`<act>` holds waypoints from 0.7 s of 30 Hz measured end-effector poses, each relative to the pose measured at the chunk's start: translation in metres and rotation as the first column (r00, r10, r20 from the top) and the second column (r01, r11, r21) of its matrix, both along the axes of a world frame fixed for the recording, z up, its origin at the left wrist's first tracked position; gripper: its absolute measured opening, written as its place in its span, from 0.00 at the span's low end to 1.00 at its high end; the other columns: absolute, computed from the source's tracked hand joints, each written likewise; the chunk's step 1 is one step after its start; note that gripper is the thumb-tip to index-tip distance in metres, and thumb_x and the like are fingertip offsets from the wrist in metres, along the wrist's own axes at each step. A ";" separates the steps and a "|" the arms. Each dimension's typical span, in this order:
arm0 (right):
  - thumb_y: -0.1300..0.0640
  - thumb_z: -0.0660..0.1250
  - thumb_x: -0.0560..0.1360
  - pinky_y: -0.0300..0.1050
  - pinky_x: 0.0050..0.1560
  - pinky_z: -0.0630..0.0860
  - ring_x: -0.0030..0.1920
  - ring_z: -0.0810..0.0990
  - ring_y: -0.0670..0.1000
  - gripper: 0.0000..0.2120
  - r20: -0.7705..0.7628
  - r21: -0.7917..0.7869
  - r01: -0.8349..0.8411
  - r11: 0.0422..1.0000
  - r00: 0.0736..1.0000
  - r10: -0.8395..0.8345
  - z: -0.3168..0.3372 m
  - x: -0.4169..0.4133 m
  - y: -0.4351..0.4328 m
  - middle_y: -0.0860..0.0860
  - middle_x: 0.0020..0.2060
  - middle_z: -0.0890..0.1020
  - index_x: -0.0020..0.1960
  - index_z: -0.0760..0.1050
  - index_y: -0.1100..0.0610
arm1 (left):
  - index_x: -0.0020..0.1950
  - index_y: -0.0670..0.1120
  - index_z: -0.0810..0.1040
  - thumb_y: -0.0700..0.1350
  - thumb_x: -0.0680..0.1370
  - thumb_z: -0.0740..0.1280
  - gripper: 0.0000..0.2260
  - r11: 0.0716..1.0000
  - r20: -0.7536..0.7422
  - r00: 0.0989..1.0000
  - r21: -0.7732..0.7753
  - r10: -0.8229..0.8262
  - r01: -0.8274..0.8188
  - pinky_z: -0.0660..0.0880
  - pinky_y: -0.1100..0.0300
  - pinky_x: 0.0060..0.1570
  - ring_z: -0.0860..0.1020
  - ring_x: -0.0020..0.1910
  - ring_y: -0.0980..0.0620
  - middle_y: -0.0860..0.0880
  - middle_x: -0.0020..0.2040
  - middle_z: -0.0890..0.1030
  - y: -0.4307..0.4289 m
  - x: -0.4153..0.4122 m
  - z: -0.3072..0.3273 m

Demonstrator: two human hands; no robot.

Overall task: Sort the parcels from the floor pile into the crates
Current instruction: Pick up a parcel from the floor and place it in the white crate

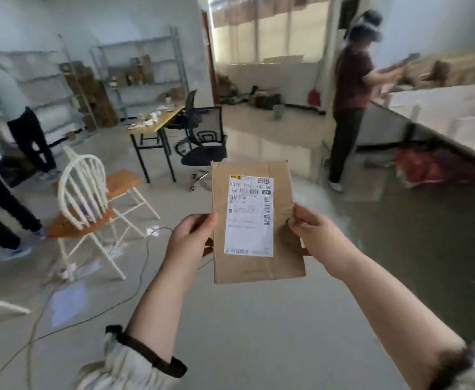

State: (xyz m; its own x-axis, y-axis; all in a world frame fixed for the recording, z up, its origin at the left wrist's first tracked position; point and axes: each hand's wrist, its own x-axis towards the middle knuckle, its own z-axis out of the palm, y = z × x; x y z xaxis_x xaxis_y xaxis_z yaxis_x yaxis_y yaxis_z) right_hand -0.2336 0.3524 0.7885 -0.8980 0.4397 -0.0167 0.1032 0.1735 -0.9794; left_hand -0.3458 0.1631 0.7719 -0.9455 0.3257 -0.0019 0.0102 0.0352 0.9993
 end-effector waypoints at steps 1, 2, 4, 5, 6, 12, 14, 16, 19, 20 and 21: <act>0.60 0.56 0.80 0.41 0.44 0.75 0.39 0.76 0.41 0.20 0.000 0.008 0.058 0.998 0.998 -0.058 0.001 0.019 0.028 0.36 0.37 0.79 0.46 0.76 0.36 | 0.45 0.49 0.80 0.51 0.76 0.68 0.06 0.997 0.002 0.997 0.006 -0.072 0.072 0.76 0.65 0.34 0.81 0.37 0.54 0.50 0.41 0.84 0.036 0.007 0.000; 0.62 0.55 0.79 0.38 0.42 0.74 0.37 0.76 0.39 0.21 -0.001 0.009 0.114 0.993 0.993 -0.114 0.001 0.039 0.056 0.35 0.34 0.79 0.46 0.76 0.36 | 0.45 0.49 0.80 0.51 0.76 0.68 0.06 0.989 0.003 0.989 0.005 -0.145 0.145 0.76 0.63 0.37 0.80 0.38 0.52 0.48 0.42 0.84 0.072 0.017 -0.001; 0.64 0.54 0.79 0.30 0.36 0.71 0.33 0.76 0.34 0.24 -0.007 0.010 0.221 0.975 0.975 -0.221 0.000 0.084 0.110 0.33 0.33 0.80 0.50 0.76 0.35 | 0.46 0.48 0.80 0.51 0.76 0.67 0.07 0.963 0.007 0.963 -0.009 -0.269 0.269 0.76 0.58 0.41 0.78 0.41 0.48 0.42 0.45 0.83 0.144 0.042 -0.004; 0.65 0.54 0.78 0.29 0.36 0.71 0.35 0.77 0.33 0.25 -0.009 0.011 0.269 0.963 0.963 -0.269 0.000 0.107 0.136 0.32 0.35 0.81 0.53 0.76 0.35 | 0.47 0.48 0.80 0.51 0.76 0.67 0.07 0.946 0.013 0.946 -0.005 -0.323 0.324 0.76 0.56 0.42 0.78 0.42 0.47 0.40 0.47 0.83 0.179 0.057 -0.006; 0.66 0.54 0.78 0.30 0.39 0.72 0.38 0.79 0.33 0.27 -0.014 0.011 0.318 0.948 0.948 -0.318 0.000 0.131 0.161 0.33 0.39 0.82 0.54 0.76 0.33 | 0.48 0.47 0.80 0.51 0.77 0.67 0.08 0.925 0.020 0.925 0.007 -0.380 0.380 0.77 0.55 0.44 0.79 0.43 0.46 0.39 0.49 0.82 0.214 0.072 -0.007; 0.58 0.57 0.81 0.36 0.37 0.79 0.43 0.83 0.40 0.27 0.019 -0.038 0.600 0.799 0.800 -0.600 -0.006 0.269 0.280 0.33 0.41 0.83 0.41 0.73 0.24 | 0.49 0.47 0.79 0.51 0.77 0.66 0.08 0.750 0.006 0.750 0.041 -0.661 0.660 0.77 0.64 0.35 0.82 0.40 0.53 0.48 0.44 0.85 0.391 0.178 -0.011; 0.58 0.56 0.81 0.39 0.39 0.79 0.44 0.82 0.41 0.22 0.036 -0.071 0.680 0.730 0.733 -0.679 -0.012 0.308 0.307 0.35 0.41 0.83 0.48 0.73 0.28 | 0.49 0.47 0.78 0.51 0.76 0.67 0.08 0.688 0.016 0.688 0.040 -0.726 0.725 0.76 0.67 0.31 0.82 0.36 0.56 0.50 0.41 0.85 0.435 0.212 -0.014; 0.58 0.56 0.81 0.42 0.43 0.77 0.47 0.79 0.41 0.18 0.046 -0.112 0.742 0.661 0.668 -0.742 -0.020 0.344 0.328 0.36 0.43 0.81 0.58 0.72 0.34 | 0.49 0.46 0.78 0.52 0.75 0.68 0.10 0.609 0.028 0.609 0.034 -0.793 0.792 0.75 0.68 0.30 0.82 0.35 0.57 0.51 0.40 0.85 0.473 0.243 -0.018; 0.60 0.54 0.82 0.42 0.43 0.74 0.50 0.78 0.42 0.20 0.066 -0.152 0.830 0.537 0.550 -0.832 -0.031 0.391 0.346 0.36 0.45 0.81 0.56 0.74 0.35 | 0.51 0.47 0.78 0.59 0.70 0.68 0.18 0.481 0.047 0.482 -0.015 -0.875 0.876 0.76 0.62 0.36 0.83 0.40 0.53 0.51 0.42 0.85 0.520 0.285 -0.023; 0.60 0.54 0.81 0.40 0.42 0.74 0.49 0.79 0.41 0.21 0.075 -0.155 0.856 0.494 0.509 -0.858 -0.035 0.405 0.350 0.35 0.45 0.81 0.52 0.74 0.34 | 0.51 0.47 0.78 0.60 0.67 0.68 0.20 0.445 0.062 0.446 -0.028 -0.893 0.895 0.77 0.59 0.38 0.83 0.42 0.51 0.50 0.43 0.85 0.534 0.298 -0.025; 0.61 0.53 0.81 0.37 0.39 0.75 0.47 0.80 0.38 0.22 0.085 -0.155 0.877 0.455 0.470 -0.878 -0.039 0.417 0.353 0.35 0.45 0.81 0.50 0.75 0.34 | 0.51 0.48 0.78 0.61 0.66 0.68 0.22 0.408 0.076 0.411 -0.042 -0.909 0.912 0.76 0.58 0.40 0.83 0.42 0.51 0.50 0.43 0.85 0.548 0.311 -0.027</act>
